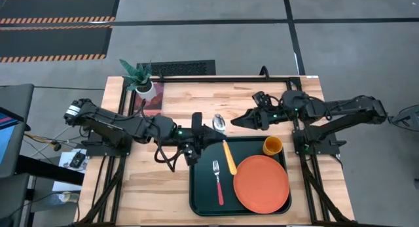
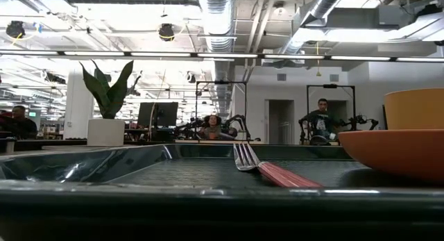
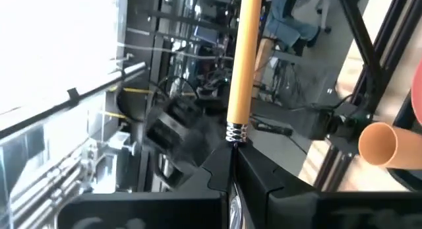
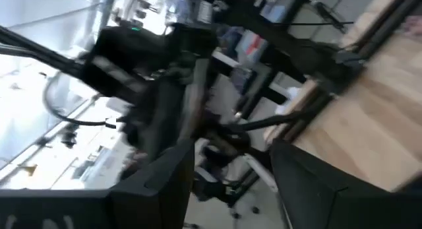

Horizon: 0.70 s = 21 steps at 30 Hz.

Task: Pick and place plate/cup/fork/spoon on tray
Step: Put the yellow spoon next to the pink fork on the black tray

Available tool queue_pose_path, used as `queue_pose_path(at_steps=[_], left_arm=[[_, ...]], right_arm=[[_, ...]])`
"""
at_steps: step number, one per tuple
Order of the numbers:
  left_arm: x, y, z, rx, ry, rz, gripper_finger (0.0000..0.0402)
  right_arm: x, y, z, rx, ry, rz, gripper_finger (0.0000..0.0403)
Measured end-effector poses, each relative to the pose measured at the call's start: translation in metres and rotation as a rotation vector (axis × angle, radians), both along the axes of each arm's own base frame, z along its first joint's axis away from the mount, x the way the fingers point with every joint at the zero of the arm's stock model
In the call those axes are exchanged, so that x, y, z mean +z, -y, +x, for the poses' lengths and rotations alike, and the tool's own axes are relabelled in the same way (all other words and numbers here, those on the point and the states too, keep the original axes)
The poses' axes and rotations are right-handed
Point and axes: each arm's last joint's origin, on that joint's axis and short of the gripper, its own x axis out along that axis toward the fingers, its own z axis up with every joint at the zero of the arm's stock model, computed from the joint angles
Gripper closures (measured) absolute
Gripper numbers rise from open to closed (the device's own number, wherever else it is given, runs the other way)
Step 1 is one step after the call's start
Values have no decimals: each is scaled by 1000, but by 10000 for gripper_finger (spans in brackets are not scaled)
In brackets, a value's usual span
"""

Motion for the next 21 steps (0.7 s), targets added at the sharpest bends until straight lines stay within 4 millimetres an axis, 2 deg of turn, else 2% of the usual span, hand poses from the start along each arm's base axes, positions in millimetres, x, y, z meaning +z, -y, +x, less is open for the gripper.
queue_pose_path(at_steps=[7,21], left_arm=[[-4,3,0,-136,-25,-97,401],[-9,-1,2,-136,-73,-133,402]], right_arm=[[-2,12,11,15,34,-46,177],[-23,10,49,143,63,-12,178]])
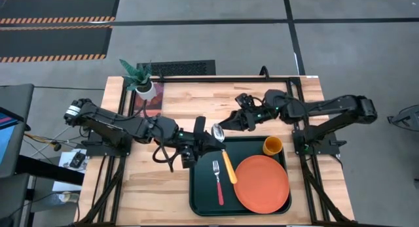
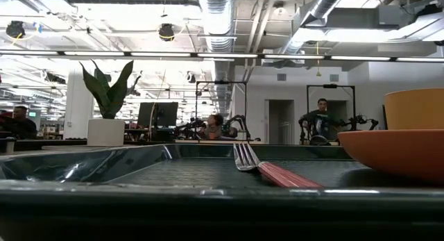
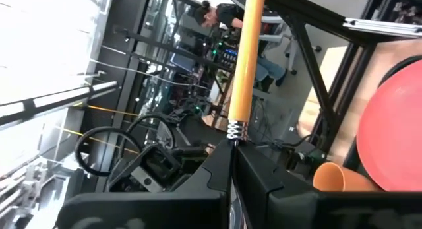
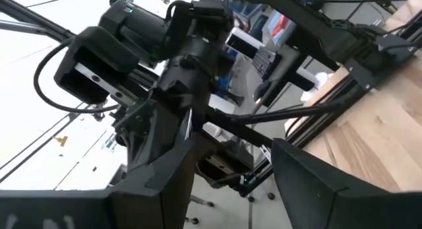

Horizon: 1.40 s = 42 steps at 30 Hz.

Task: Pick and place plate/cup/fork/spoon on tray
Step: Put the yellow spoon next to the pink fork on the black tray

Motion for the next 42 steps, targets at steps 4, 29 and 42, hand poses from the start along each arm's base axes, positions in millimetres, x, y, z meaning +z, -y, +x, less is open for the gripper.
queue_pose_path(at_steps=[4,29,42], left_arm=[[-1,0,0,4,-10,3,401],[2,3,0,-20,13,-68,401],[0,1,0,-38,-1,-69,401]], right_arm=[[0,2,0,10,7,5,178],[5,-3,3,50,86,-6,178],[4,-3,6,74,101,-3,284]])
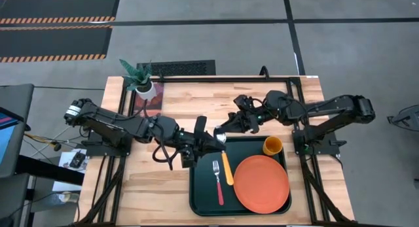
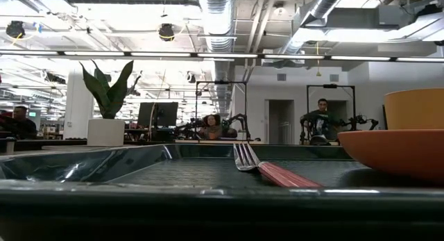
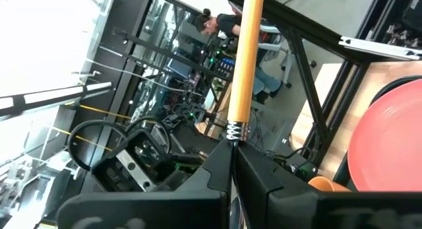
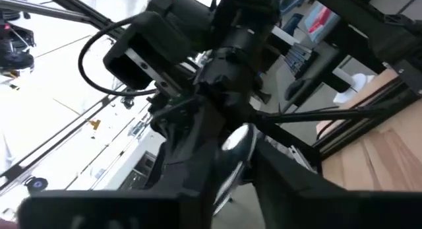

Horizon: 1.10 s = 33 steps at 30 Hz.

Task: Pick and place plate/cup/fork/spoon on tray
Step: Put the yellow spoon next to the pink fork on the black tray

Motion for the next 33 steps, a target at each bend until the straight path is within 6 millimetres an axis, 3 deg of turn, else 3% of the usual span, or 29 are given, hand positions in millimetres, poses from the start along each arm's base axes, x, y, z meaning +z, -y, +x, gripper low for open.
queue_pose_path(at_steps=[11,18,33], left_arm=[[-1,-5,1,-6,-11,5,401],[-2,-6,1,9,-31,-60,386],[-2,8,-3,92,-93,-444,211]], right_arm=[[-1,0,0,-6,-8,6,390],[-1,1,0,-50,-10,2,397],[8,36,-13,-209,21,-81,402]])
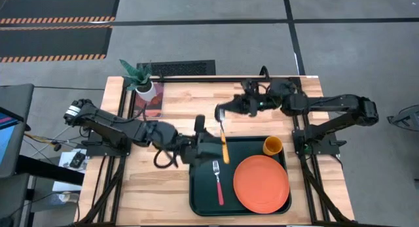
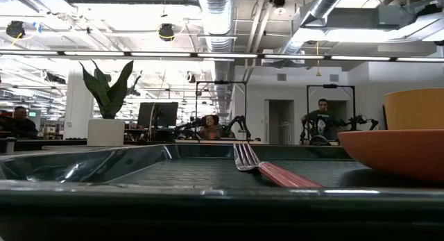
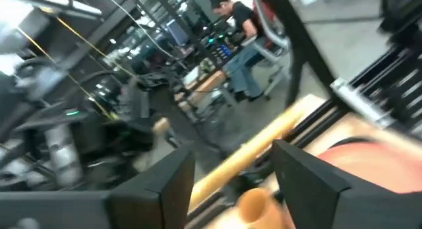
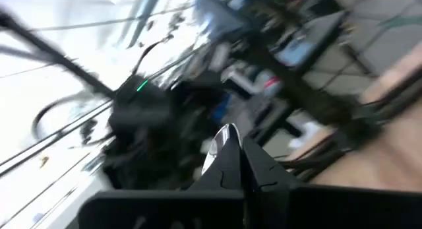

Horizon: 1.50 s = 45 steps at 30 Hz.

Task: Pick and place plate/cup/fork/spoon on tray
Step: Put the yellow spoon next to the pink fork on the black tray

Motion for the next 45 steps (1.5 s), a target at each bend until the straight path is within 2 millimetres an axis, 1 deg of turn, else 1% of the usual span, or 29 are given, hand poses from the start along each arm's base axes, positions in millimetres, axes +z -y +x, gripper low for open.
queue_pose_path(at_steps=[2,4,6,10,12,14,16,21,25,28,30,34,37,41,45], left_arm=[[-1,4,-1,12,-13,-56,196],[-2,6,-2,59,-24,-96,185],[-3,8,-4,124,-40,-145,179],[-1,13,-17,275,-59,-321,181],[6,12,-27,323,-45,-419,187],[14,10,-37,346,-18,-508,194],[23,7,-48,359,7,-581,203],[40,1,-72,357,43,-704,223],[41,1,-80,354,24,-720,232],[40,2,-81,352,8,-723,235],[39,3,-81,353,-1,-720,237],[34,4,-79,357,-31,-717,237],[33,3,-79,362,-42,-723,237],[33,5,-80,357,-48,-722,237],[33,5,-80,354,-51,-721,237]], right_arm=[[1,6,-4,-26,-12,-5,402],[2,9,-9,-30,-25,-25,402],[0,12,-14,-40,-78,-52,402],[-12,15,-22,-116,-241,-127,402],[-24,8,-23,-138,-360,-172,402],[-37,-3,-18,-141,-450,-221,402],[-50,-15,-9,-126,-501,-260,402],[-87,-49,27,-65,-528,-286,402],[-119,-74,55,-68,-501,-288,402],[-147,-87,70,-103,-499,-268,402],[-162,-93,78,-124,-484,-268,402],[-189,-104,88,-159,-491,-253,402],[-206,-111,90,-174,-537,-242,402],[-219,-118,90,-186,-565,-230,402],[-228,-120,91,-205,-588,-225,402]])
